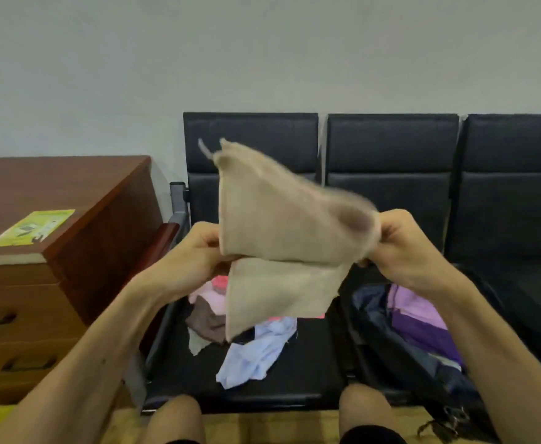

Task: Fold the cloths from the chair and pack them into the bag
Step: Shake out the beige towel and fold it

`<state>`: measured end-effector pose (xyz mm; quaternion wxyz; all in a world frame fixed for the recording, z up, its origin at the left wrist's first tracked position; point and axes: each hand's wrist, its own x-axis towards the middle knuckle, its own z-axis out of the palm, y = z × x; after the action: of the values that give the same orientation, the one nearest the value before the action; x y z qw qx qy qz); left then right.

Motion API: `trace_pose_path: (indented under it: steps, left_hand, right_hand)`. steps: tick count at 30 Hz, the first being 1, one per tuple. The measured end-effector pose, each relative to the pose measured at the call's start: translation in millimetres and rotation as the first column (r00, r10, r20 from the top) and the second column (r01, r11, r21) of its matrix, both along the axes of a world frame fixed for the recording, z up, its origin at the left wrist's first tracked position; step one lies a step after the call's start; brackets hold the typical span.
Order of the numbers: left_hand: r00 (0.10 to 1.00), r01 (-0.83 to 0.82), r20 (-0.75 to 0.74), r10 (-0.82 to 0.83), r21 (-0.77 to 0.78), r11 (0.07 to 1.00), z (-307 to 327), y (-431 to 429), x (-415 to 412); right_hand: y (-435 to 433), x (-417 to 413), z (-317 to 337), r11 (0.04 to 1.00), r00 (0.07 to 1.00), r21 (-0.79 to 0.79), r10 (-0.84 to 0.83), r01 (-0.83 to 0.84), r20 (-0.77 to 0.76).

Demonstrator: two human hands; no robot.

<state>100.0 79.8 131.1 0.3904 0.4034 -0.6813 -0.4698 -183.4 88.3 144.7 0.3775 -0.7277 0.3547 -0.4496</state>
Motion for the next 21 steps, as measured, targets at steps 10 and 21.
trace_pose_path:
  steps: [10, 21]
  left_hand:
    - [0.995, 0.054, 0.094, -0.039, -0.163, 0.985, 30.1, -1.3, -25.7]
    - [0.997, -0.027, -0.082, 0.014, -0.165, 0.986, 72.2, 0.0, -48.1]
  right_hand:
    - [0.2, -9.6, -7.9, 0.975, 0.958, 0.185, -0.164, 0.122, 0.234]
    - [12.2, -4.0, 18.2, 0.940, 0.874, 0.342, -0.173, 0.008, 0.454]
